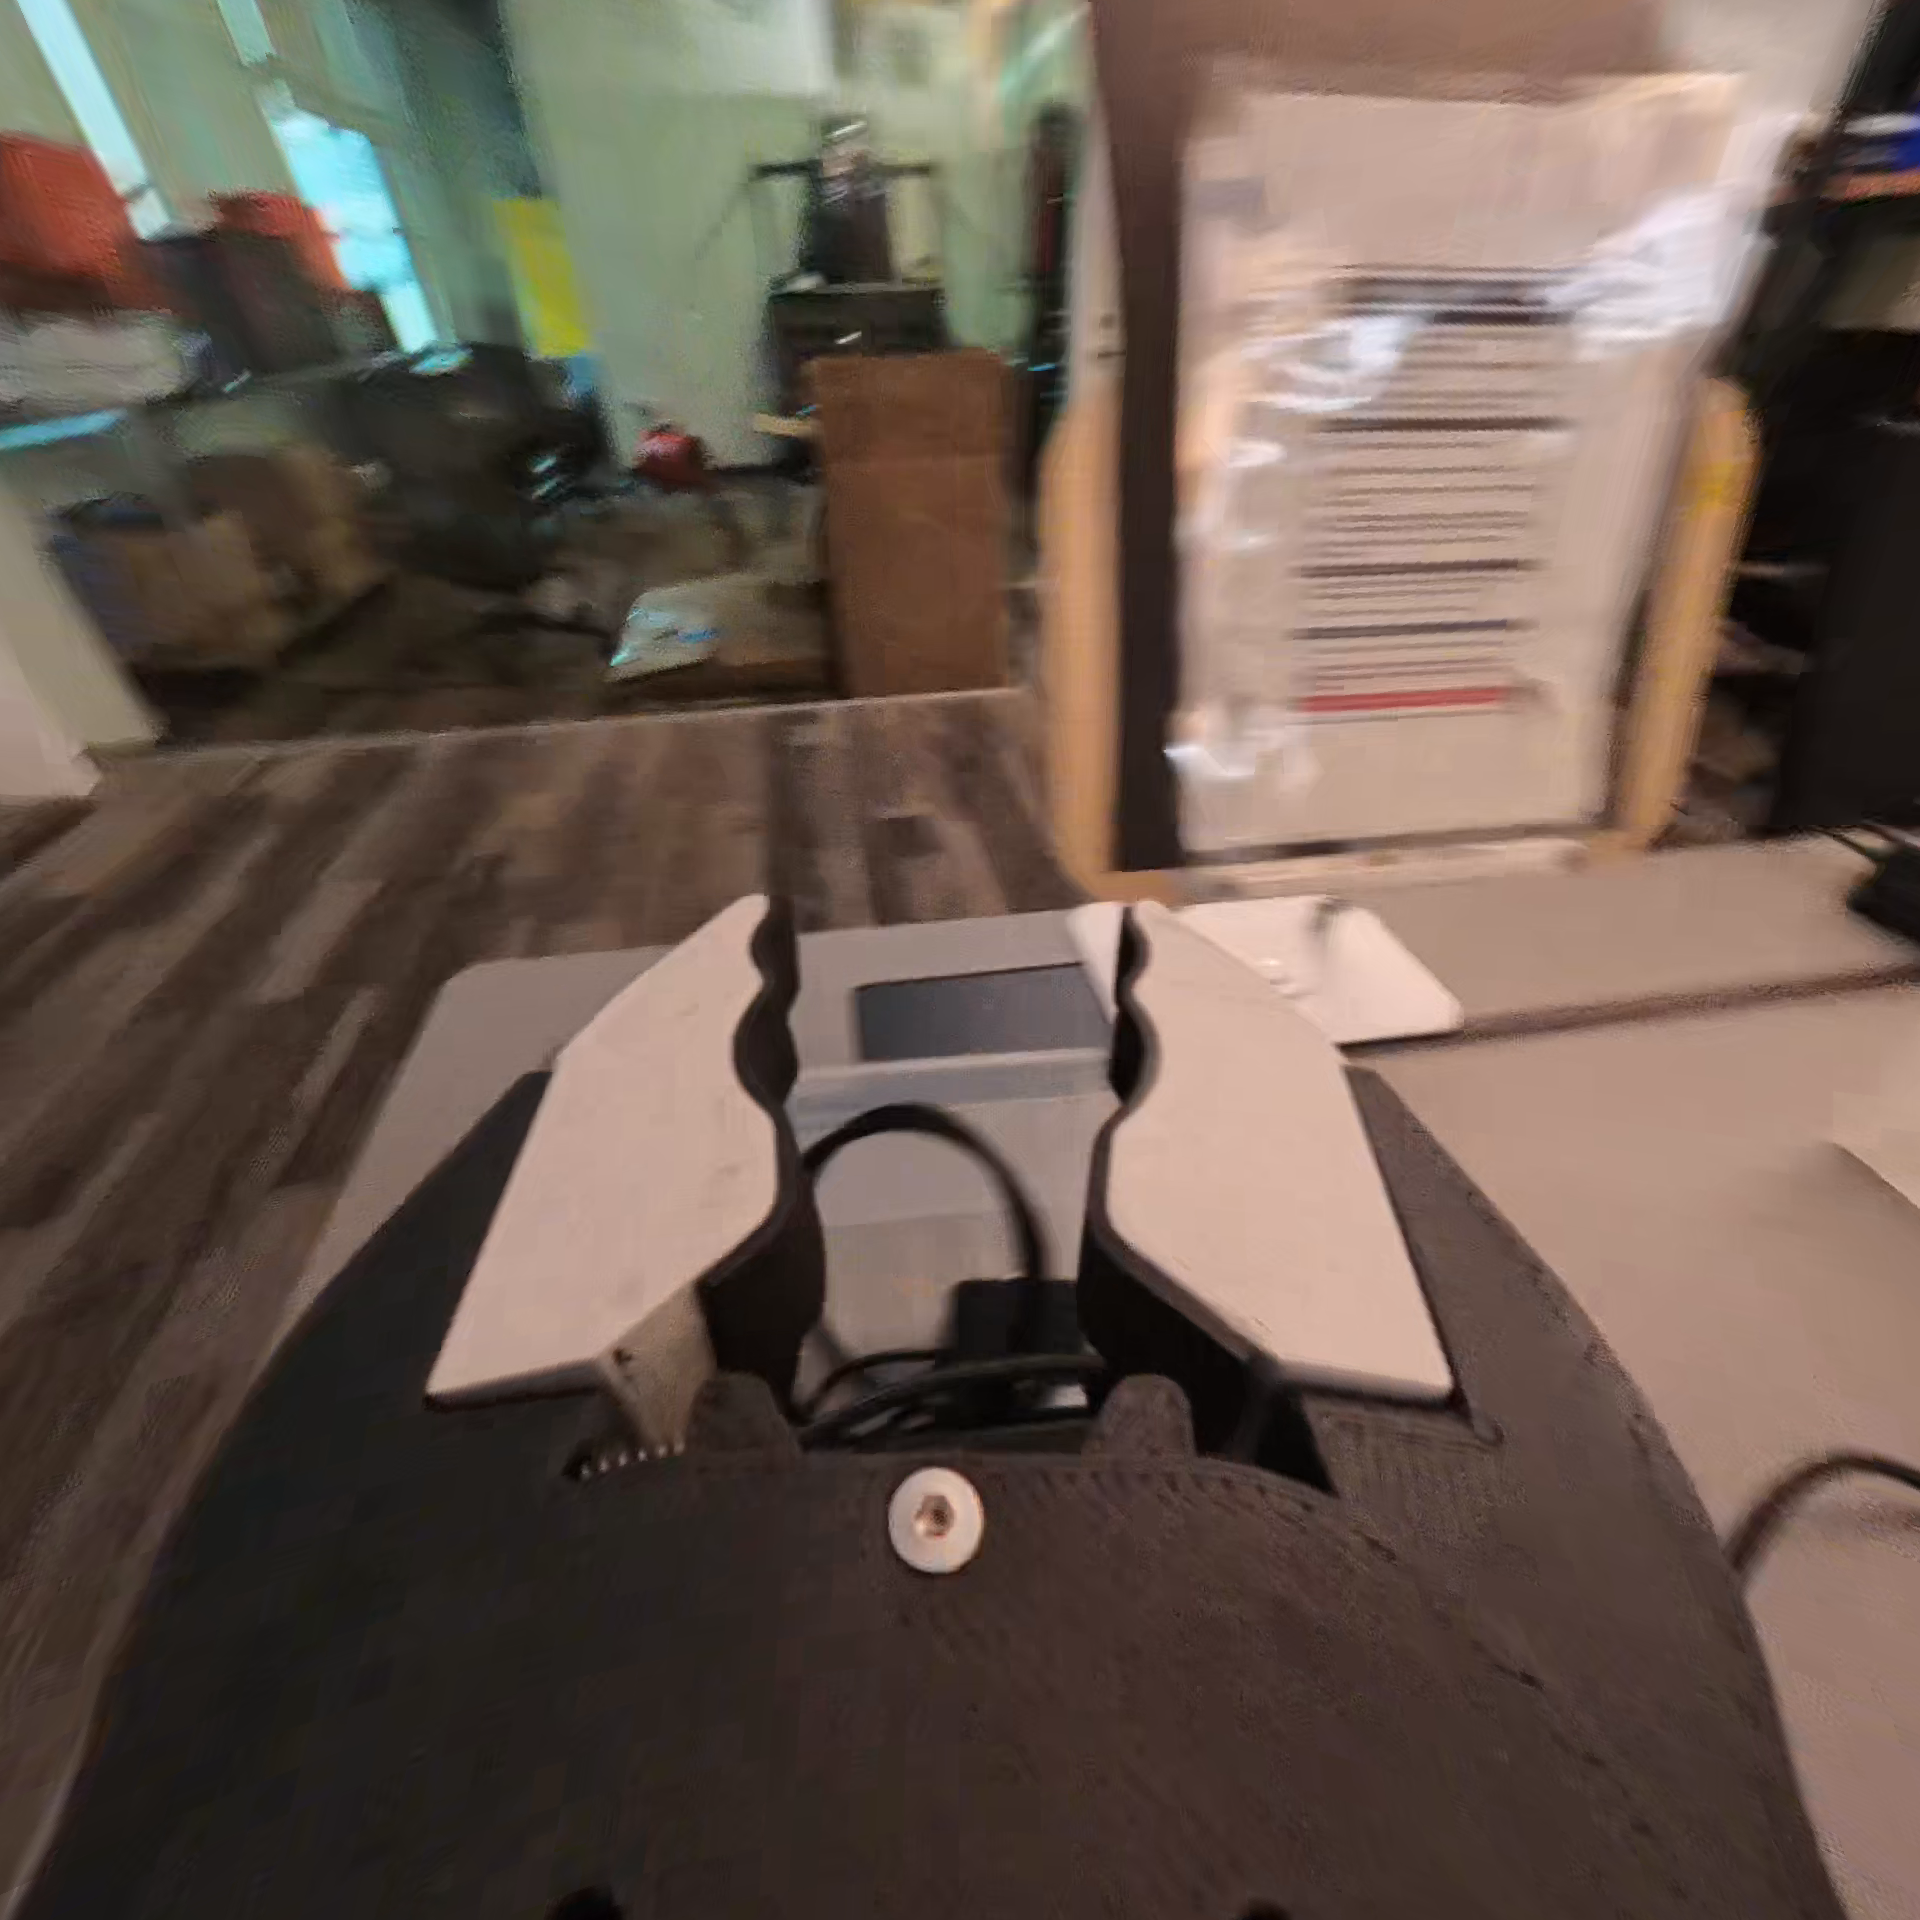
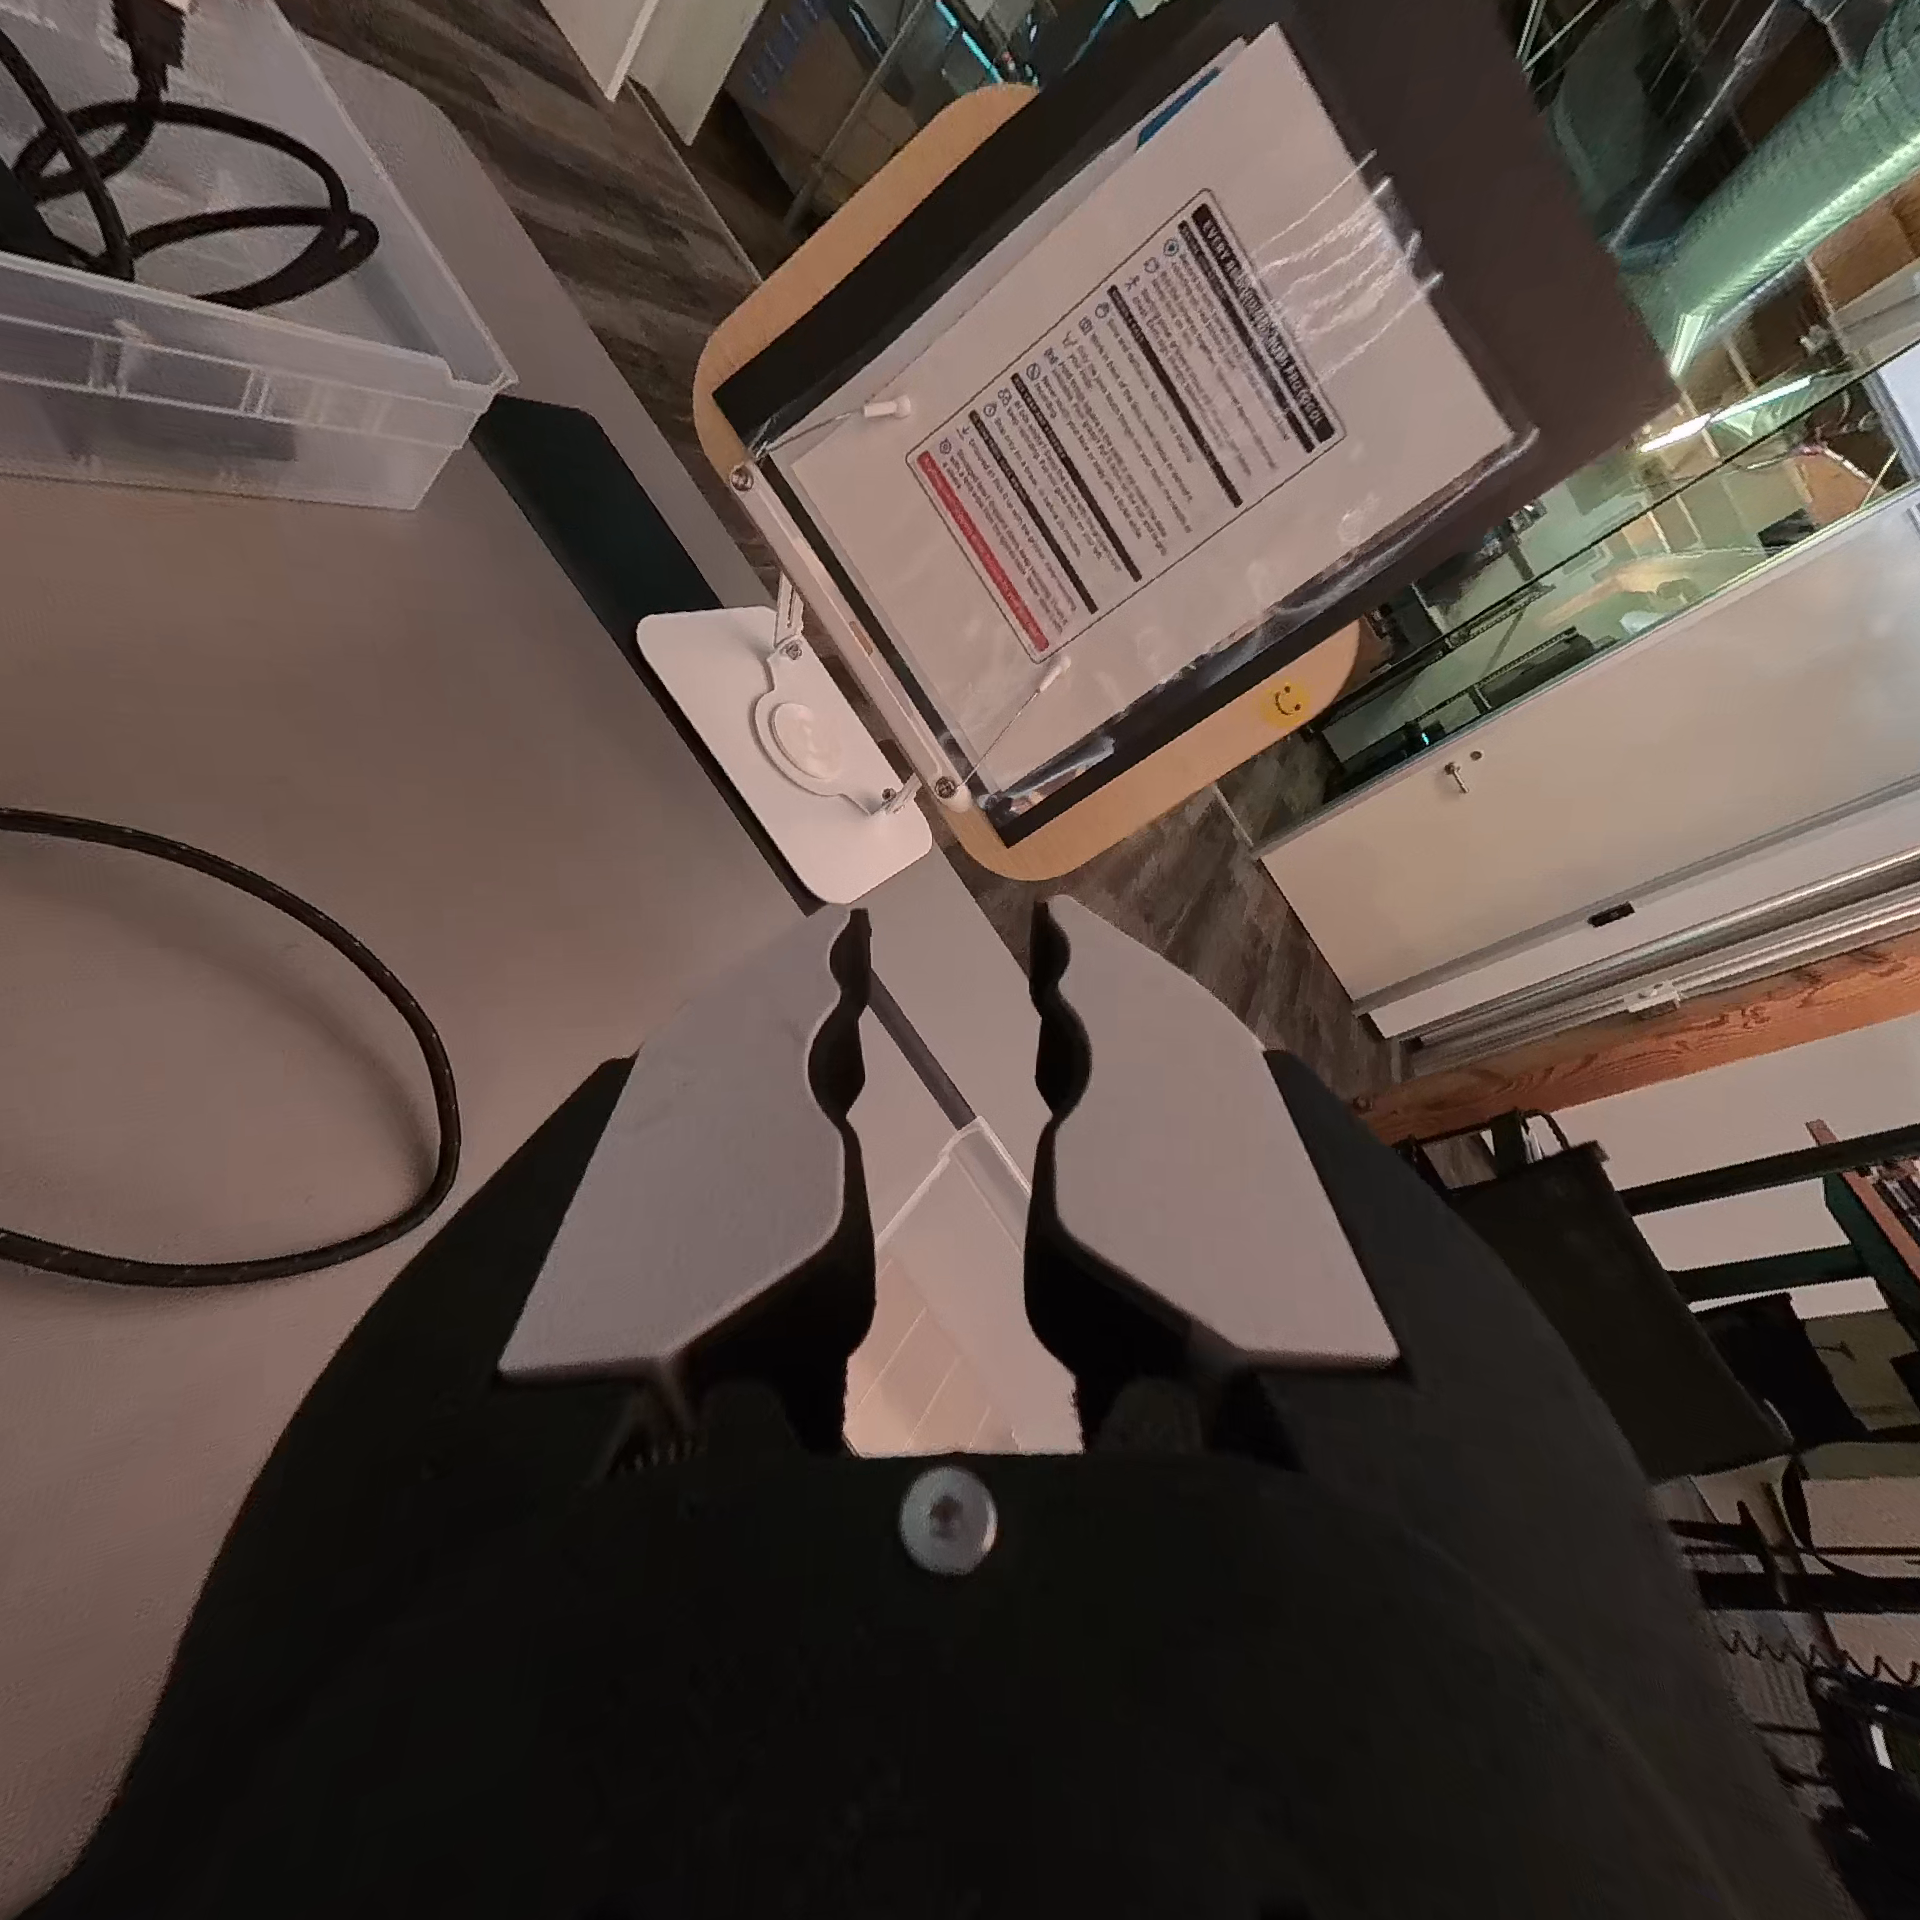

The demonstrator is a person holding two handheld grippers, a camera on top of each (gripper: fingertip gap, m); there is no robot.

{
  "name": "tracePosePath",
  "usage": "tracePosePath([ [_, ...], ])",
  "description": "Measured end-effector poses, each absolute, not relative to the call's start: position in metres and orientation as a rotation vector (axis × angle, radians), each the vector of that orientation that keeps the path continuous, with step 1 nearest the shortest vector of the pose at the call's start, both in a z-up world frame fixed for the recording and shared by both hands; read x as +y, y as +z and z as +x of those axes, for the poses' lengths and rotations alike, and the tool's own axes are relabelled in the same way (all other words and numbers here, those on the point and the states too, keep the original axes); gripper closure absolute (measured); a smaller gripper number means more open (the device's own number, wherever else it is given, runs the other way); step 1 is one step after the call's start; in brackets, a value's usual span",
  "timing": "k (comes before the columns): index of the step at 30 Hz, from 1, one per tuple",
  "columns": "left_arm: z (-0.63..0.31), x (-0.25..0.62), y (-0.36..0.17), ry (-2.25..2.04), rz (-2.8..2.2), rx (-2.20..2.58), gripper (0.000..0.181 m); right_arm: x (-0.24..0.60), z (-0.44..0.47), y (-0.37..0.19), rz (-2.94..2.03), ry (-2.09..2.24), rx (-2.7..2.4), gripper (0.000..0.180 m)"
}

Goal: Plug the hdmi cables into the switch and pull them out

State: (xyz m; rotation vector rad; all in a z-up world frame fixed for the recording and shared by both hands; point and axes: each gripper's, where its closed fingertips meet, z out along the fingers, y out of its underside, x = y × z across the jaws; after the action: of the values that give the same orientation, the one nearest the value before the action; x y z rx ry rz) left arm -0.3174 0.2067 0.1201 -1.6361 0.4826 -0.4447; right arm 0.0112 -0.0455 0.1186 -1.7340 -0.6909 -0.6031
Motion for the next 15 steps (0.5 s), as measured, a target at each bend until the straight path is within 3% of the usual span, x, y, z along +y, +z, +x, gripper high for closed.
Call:
tracePosePath([
  [4, -0.397, 0.261, 0.068, -0.431, -1.883, 0.293, 0.108, -0.035, 0.017, 0.106, -1.778, -0.647, -0.704, 0.149],
  [9, -0.381, 0.289, -0.002, -0.656, -2.110, 0.255, 0.122, -0.028, 0.024, 0.102, -1.798, -0.647, -0.678, 0.149],
  [15, -0.383, 0.301, -0.038, -0.440, -2.263, 0.305, 0.124, -0.026, 0.032, 0.095, -1.829, -0.656, -0.673, 0.149],
])
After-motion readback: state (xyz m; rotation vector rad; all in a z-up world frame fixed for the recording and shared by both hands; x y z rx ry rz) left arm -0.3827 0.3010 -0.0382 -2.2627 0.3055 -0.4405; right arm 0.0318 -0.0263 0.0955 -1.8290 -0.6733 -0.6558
